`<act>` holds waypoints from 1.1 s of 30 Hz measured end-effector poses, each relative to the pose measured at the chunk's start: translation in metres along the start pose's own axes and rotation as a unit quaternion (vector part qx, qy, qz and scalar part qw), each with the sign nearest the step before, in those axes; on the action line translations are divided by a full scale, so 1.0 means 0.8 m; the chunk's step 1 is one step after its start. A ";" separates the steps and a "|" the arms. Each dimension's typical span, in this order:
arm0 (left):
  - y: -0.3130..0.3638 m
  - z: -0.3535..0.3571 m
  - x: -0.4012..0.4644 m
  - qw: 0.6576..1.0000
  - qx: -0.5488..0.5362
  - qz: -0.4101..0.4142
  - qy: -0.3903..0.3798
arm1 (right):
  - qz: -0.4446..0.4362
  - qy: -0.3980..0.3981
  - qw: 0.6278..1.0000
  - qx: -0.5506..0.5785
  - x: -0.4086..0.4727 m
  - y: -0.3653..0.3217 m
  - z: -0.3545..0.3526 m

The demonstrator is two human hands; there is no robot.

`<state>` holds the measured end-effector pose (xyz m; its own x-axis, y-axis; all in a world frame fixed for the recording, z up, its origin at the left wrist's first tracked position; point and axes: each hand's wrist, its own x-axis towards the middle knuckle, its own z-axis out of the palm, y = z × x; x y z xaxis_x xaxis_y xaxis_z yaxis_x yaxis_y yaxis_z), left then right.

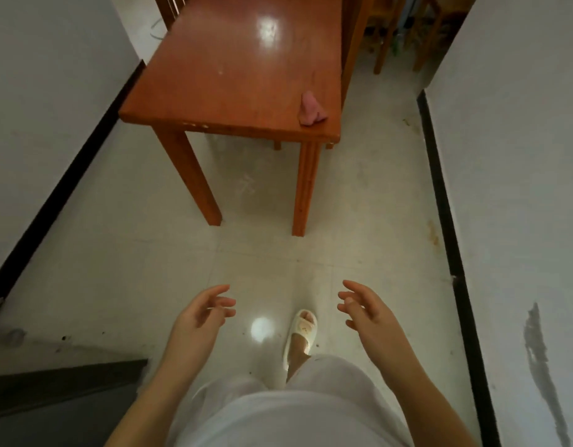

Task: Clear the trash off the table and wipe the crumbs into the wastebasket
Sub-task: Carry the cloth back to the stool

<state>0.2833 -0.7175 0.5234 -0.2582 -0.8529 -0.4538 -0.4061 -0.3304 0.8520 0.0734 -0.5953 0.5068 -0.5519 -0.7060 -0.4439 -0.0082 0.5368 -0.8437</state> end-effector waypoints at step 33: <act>0.273 0.055 0.626 0.844 0.444 0.232 -0.190 | 0.003 0.128 0.957 -0.261 0.563 -0.249 0.060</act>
<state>0.0270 -1.1986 0.4705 -0.7648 -0.5596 -0.3192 -0.6368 0.5819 0.5057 -0.1335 -1.0428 0.4602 -0.7386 -0.6022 -0.3031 -0.3837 0.7451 -0.5456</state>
